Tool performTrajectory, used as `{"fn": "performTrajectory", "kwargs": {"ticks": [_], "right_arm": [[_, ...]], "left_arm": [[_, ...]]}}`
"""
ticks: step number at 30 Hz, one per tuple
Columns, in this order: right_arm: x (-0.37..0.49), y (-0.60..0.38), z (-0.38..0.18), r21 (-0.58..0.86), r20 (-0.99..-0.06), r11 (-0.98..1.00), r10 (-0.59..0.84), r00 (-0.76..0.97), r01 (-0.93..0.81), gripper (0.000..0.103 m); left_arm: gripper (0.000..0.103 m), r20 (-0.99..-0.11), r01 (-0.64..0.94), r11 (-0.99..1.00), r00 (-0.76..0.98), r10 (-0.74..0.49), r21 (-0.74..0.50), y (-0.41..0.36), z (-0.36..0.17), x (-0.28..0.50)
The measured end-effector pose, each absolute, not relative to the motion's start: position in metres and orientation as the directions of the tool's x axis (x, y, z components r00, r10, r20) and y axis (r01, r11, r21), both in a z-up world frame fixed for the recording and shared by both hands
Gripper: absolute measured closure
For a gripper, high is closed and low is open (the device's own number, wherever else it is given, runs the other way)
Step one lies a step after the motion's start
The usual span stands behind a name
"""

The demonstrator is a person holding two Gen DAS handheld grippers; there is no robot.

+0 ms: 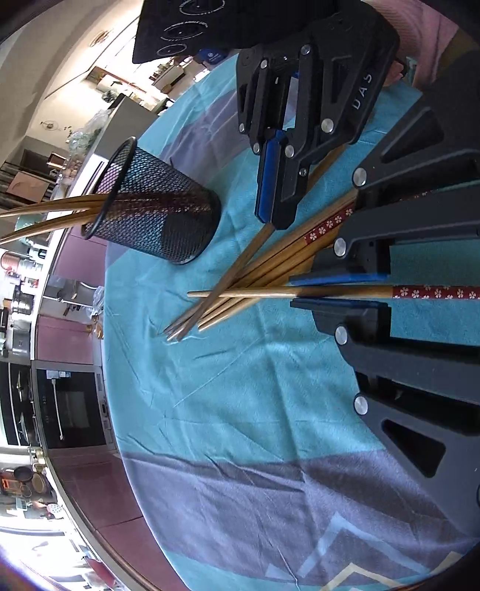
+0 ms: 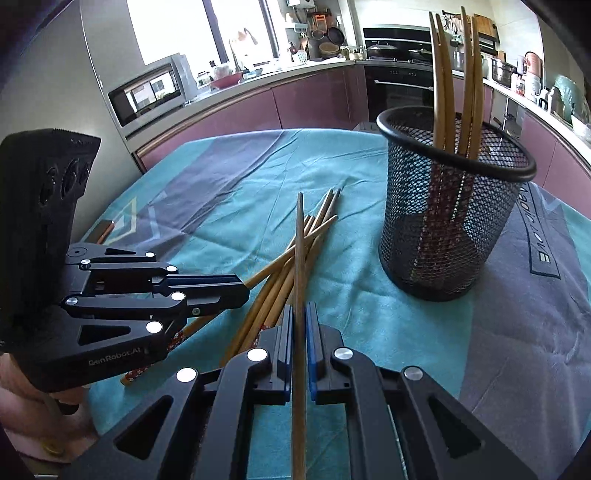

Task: Organize utensils
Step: 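Grasp a chopstick from the pile with the right gripper while the left gripper grasps another, then lift both chopsticks upright and insert them into the black mesh holder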

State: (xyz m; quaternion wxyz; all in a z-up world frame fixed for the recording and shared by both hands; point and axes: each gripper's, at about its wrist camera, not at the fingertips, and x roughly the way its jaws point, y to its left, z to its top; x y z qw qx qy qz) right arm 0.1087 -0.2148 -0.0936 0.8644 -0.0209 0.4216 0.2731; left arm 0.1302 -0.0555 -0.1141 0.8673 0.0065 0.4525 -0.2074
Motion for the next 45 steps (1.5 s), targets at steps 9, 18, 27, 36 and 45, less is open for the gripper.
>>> {"fn": "performTrajectory", "kwargs": {"ticks": [9, 18, 27, 36, 45], "right_arm": [[0.119, -0.211, -0.101, 0.188, -0.765, 0.849, 0.442, 0.468, -0.494, 0.096], [0.113, -0.218, -0.09, 0.201, -0.723, 0.846, 0.469, 0.508, -0.494, 0.097], [0.092, -0.249, -0.041, 0.181, -0.611, 0.854, 0.486, 0.626, -0.487, 0.097], [0.091, -0.275, -0.016, 0.212, -0.534, 0.857, 0.505, 0.678, -0.47, 0.097], [0.091, -0.289, -0.011, 0.241, -0.484, 0.84, 0.538, 0.69, -0.486, 0.097]], "left_arm": [[0.094, -0.803, 0.386, 0.9, 0.46, -0.378, -0.203, -0.055, -0.119, 0.147], [0.096, -0.787, 0.376, 0.902, 0.482, -0.385, -0.21, -0.054, -0.111, 0.147], [0.096, -0.689, 0.441, 0.865, 0.551, -0.471, -0.239, -0.047, -0.06, 0.13], [0.096, -0.6, 0.498, 0.828, 0.588, -0.542, -0.259, -0.044, -0.013, 0.12], [0.096, -0.57, 0.517, 0.816, 0.601, -0.56, -0.257, -0.048, 0.008, 0.119]]}}
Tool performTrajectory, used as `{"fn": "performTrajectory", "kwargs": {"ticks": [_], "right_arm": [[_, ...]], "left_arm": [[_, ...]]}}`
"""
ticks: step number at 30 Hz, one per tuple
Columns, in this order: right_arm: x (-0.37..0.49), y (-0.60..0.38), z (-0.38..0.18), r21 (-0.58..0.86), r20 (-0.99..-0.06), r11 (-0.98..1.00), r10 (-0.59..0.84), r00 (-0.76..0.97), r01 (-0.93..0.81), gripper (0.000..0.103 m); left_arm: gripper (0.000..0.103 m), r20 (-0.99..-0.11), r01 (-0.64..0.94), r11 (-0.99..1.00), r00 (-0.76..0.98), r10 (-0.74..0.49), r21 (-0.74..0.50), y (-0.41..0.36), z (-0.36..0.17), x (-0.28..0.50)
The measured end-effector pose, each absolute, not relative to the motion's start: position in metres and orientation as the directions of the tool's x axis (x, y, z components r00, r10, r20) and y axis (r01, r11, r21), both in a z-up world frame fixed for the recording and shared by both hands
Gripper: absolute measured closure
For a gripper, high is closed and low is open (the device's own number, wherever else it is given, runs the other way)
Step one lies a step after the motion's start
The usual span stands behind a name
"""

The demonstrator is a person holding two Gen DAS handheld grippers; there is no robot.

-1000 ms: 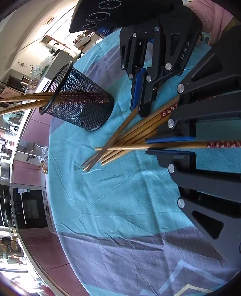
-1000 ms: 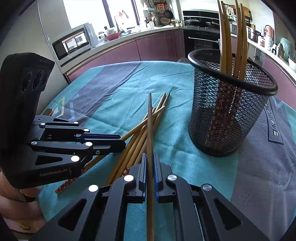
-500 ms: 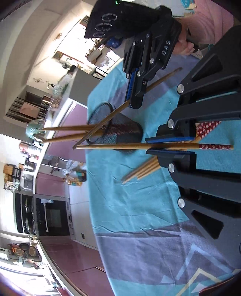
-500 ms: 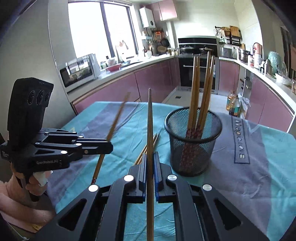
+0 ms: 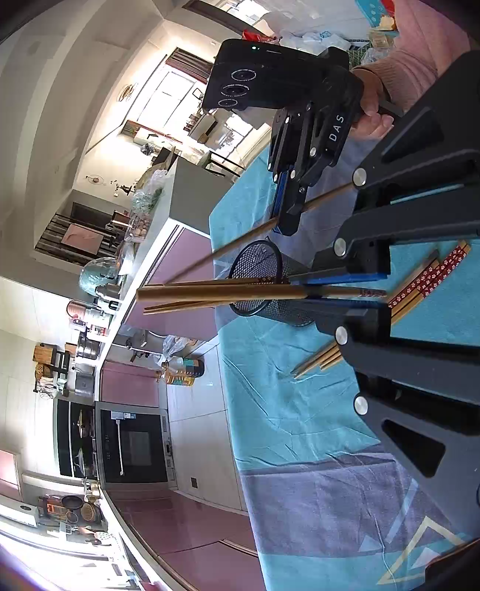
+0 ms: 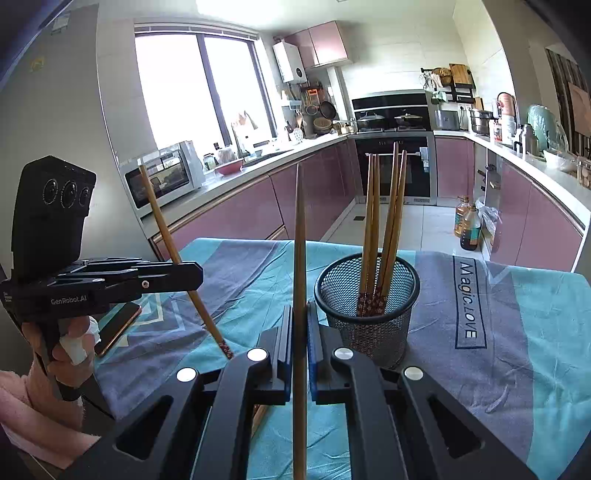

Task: Organize utensils
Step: 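Lift both chopsticks upright and insert them into the black mesh holder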

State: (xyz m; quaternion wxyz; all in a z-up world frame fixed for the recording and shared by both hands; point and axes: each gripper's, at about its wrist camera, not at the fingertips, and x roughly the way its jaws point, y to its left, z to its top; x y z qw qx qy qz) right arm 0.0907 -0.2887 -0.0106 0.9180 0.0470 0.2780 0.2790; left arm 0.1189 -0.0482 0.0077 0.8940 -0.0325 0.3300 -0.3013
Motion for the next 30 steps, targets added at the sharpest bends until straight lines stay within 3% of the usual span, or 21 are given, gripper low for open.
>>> {"fn": "performTrajectory", "kwargs": {"ticks": [11, 22, 30], "right_arm": [[0.089, -0.298, 0.008, 0.221, -0.453, 0.856, 0.515, 0.727, -0.468, 0.097], [0.105, -0.302, 0.064, 0.155, -0.372, 0.871, 0.488, 0.789, -0.466, 0.097], [0.124, -0.306, 0.073, 0.151, -0.345, 0.886, 0.462, 0.817, -0.438, 0.097]], "left_arm": [[0.096, -0.551, 0.531, 0.806, 0.603, -0.577, -0.262, -0.059, 0.024, 0.133], [0.096, -0.459, 0.554, 0.797, 0.658, -0.597, -0.241, -0.072, 0.077, 0.149], [0.096, -0.434, 0.548, 0.804, 0.682, -0.589, -0.23, -0.086, 0.094, 0.17]]}}
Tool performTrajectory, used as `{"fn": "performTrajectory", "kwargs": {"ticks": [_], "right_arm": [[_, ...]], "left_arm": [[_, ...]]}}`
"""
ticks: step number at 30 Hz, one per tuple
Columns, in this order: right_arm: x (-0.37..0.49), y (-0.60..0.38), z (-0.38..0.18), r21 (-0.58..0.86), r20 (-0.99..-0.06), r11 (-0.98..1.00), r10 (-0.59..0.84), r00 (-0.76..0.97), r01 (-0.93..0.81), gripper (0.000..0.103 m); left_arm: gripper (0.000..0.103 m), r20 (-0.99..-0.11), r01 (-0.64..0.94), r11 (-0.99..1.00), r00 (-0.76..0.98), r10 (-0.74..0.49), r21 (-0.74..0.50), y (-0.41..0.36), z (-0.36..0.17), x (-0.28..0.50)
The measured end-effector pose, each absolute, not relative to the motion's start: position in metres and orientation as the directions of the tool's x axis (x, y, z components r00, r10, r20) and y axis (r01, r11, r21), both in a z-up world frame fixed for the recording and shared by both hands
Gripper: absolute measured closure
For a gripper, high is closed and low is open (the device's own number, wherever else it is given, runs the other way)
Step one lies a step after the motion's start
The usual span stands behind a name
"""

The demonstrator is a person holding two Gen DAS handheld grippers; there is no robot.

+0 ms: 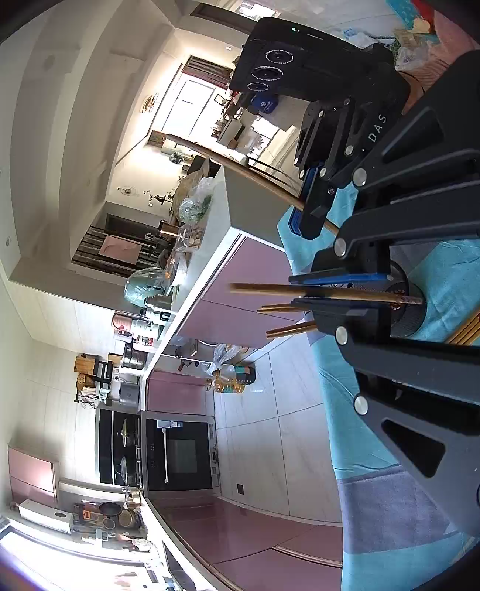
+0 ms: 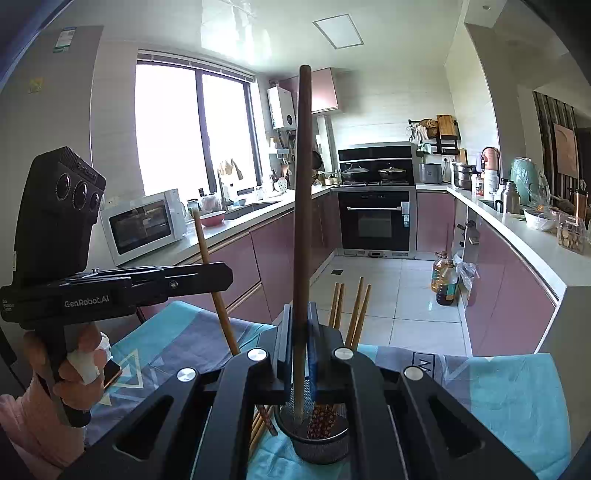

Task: Organize utensils
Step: 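Lift both chopsticks upright and insert them into the black mesh holder, then open both grippers to release the chopsticks and withdraw from the holder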

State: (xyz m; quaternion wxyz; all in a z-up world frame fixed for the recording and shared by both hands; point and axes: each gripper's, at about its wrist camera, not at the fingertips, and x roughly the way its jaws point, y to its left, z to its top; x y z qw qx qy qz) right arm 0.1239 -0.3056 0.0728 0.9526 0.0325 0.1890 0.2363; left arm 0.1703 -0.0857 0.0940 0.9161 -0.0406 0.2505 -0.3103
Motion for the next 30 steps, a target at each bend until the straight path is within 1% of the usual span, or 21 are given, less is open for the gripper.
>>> {"fn": "performTrajectory", "kwargs": {"ticks": [3, 5, 9, 13, 16, 17, 19, 22, 25, 30], "right_arm": [[0.136, -0.306, 0.063, 0.16, -0.366, 0.893, 0.449, 0.815, -0.42, 0.097], [0.144, -0.308, 0.053, 0.189, -0.389, 0.89, 0.456, 0.8, -0.415, 0.097], [0.151, -0.31, 0.039, 0.203, -0.423, 0.893, 0.45, 0.787, -0.402, 0.097], [0.152, -0.314, 0.034, 0.213, -0.433, 0.894, 0.447, 0.783, -0.393, 0.097], [0.15, -0.314, 0.034, 0.213, -0.436, 0.895, 0.446, 0.781, -0.392, 0.097], [0.149, -0.312, 0.034, 0.212, -0.441, 0.895, 0.447, 0.778, -0.394, 0.097], [0.153, -0.311, 0.033, 0.207, -0.452, 0.897, 0.442, 0.775, -0.391, 0.097], [0.16, -0.307, 0.027, 0.203, -0.485, 0.901, 0.433, 0.76, -0.384, 0.097], [0.167, -0.305, 0.019, 0.204, -0.515, 0.905, 0.424, 0.745, -0.373, 0.097], [0.175, -0.307, 0.008, 0.22, -0.545, 0.911, 0.411, 0.731, -0.349, 0.095]], "left_arm": [[0.096, -0.444, 0.542, 0.805, 0.676, -0.588, -0.241, -0.091, 0.092, 0.181], [0.099, -0.459, 0.535, 0.807, 0.668, -0.585, -0.249, -0.095, 0.086, 0.188], [0.099, -0.495, 0.541, 0.803, 0.641, -0.587, -0.251, -0.099, 0.07, 0.196], [0.099, -0.54, 0.537, 0.81, 0.621, -0.568, -0.234, -0.096, 0.045, 0.198], [0.088, -0.584, 0.51, 0.833, 0.617, -0.528, -0.214, -0.091, 0.023, 0.206], [0.086, -0.602, 0.497, 0.841, 0.612, -0.513, -0.212, -0.09, 0.014, 0.208], [0.084, -0.637, 0.467, 0.863, 0.61, -0.472, -0.193, -0.088, -0.004, 0.216], [0.082, -0.69, 0.44, 0.874, 0.567, -0.45, -0.207, -0.085, -0.034, 0.229], [0.077, -0.735, 0.427, 0.884, 0.534, -0.417, -0.191, -0.087, -0.059, 0.238], [0.076, -0.782, 0.416, 0.896, 0.503, -0.368, -0.154, -0.093, -0.091, 0.244]]}}
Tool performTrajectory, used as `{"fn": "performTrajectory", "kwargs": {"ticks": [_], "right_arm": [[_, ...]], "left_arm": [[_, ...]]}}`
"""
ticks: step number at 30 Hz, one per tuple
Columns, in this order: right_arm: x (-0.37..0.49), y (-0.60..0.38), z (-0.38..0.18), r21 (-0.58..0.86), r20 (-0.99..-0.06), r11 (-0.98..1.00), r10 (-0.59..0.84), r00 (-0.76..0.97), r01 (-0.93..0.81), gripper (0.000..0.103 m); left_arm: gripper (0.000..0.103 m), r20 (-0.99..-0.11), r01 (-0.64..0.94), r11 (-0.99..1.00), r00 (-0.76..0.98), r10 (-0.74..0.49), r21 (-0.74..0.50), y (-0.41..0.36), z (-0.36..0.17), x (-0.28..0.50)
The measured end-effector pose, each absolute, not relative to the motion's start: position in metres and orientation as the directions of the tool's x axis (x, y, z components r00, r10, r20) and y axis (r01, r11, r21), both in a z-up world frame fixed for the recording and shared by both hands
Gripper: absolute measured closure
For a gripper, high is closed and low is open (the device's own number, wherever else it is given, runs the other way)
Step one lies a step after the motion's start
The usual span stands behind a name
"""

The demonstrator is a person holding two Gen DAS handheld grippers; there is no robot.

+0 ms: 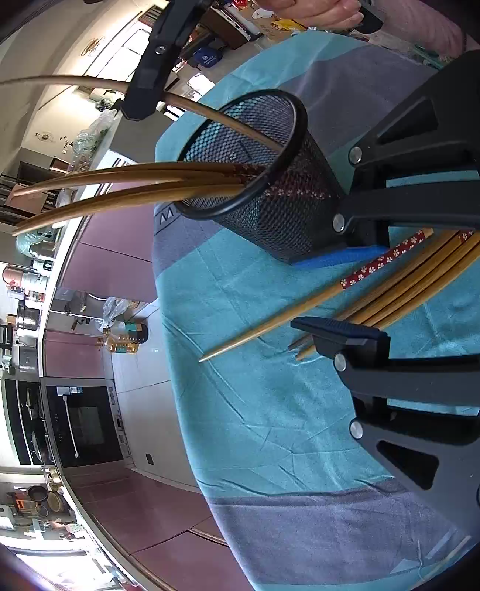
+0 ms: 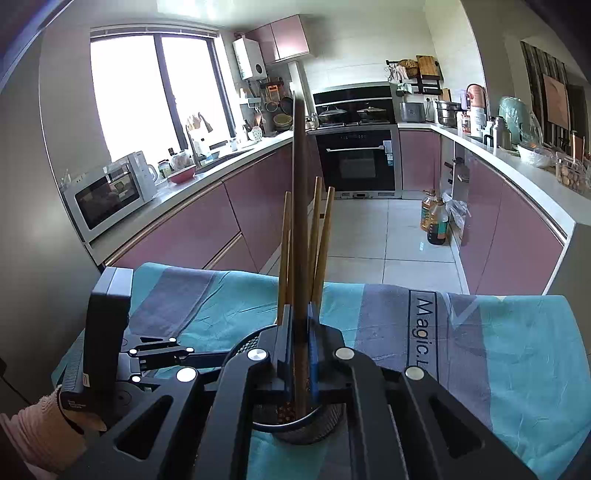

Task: Organize utensils
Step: 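Open both grippers to release the chopsticks and withdraw from the holder, then grasp a red-patterned chopstick from the pile with the right gripper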

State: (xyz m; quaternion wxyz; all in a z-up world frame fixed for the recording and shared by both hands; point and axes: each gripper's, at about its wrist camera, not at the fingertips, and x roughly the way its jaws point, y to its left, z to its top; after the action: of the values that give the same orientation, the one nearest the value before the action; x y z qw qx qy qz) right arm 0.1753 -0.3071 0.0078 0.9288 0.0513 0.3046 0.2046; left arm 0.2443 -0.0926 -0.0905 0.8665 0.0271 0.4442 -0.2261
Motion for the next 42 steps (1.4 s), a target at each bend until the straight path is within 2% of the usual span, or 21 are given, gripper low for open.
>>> {"fn": "performTrajectory", "kwargs": {"ticks": [5, 11, 16, 20, 23, 31, 34, 35, 42], "right_arm": [[0.168, -0.317, 0.007, 0.235, -0.529, 0.916, 0.4, 0.748, -0.324, 0.091], [0.12, -0.316, 0.005, 0.213, -0.478, 0.895, 0.445, 0.757, -0.392, 0.089], [0.098, -0.283, -0.032, 0.225, -0.568, 0.849, 0.513, 0.644, -0.478, 0.088], [0.113, -0.252, -0.074, 0.259, -0.668, 0.843, 0.509, 0.543, -0.471, 0.088], [0.126, -0.238, -0.094, 0.274, -0.707, 0.851, 0.493, 0.506, -0.447, 0.088], [0.141, -0.224, -0.101, 0.253, -0.737, 0.879, 0.446, 0.508, -0.405, 0.088], [0.141, -0.221, -0.101, 0.24, -0.744, 0.887, 0.429, 0.513, -0.394, 0.09], [0.14, -0.221, -0.102, 0.245, -0.745, 0.888, 0.43, 0.511, -0.39, 0.094], [0.122, -0.238, -0.105, 0.293, -0.744, 0.892, 0.438, 0.504, -0.343, 0.096]], "left_arm": [[0.075, -0.799, 0.422, 0.9, 0.5, -0.335, -0.114, -0.098, -0.102, 0.242], [0.074, -0.773, 0.389, 0.904, 0.513, -0.374, -0.179, -0.074, -0.098, 0.235], [0.074, -0.741, 0.35, 0.91, 0.547, -0.39, -0.221, -0.048, -0.093, 0.218], [0.073, -0.734, 0.327, 0.915, 0.557, -0.388, -0.236, -0.036, -0.093, 0.201], [0.073, -0.739, 0.316, 0.917, 0.552, -0.387, -0.245, -0.029, -0.098, 0.191], [0.072, -0.754, 0.315, 0.914, 0.527, -0.393, -0.256, -0.026, -0.108, 0.171], [0.072, -0.758, 0.328, 0.909, 0.515, -0.401, -0.258, -0.029, -0.112, 0.164], [0.072, -0.759, 0.335, 0.906, 0.51, -0.406, -0.259, -0.03, -0.113, 0.161], [0.071, -0.764, 0.366, 0.893, 0.486, -0.424, -0.262, -0.039, -0.117, 0.154]]}}
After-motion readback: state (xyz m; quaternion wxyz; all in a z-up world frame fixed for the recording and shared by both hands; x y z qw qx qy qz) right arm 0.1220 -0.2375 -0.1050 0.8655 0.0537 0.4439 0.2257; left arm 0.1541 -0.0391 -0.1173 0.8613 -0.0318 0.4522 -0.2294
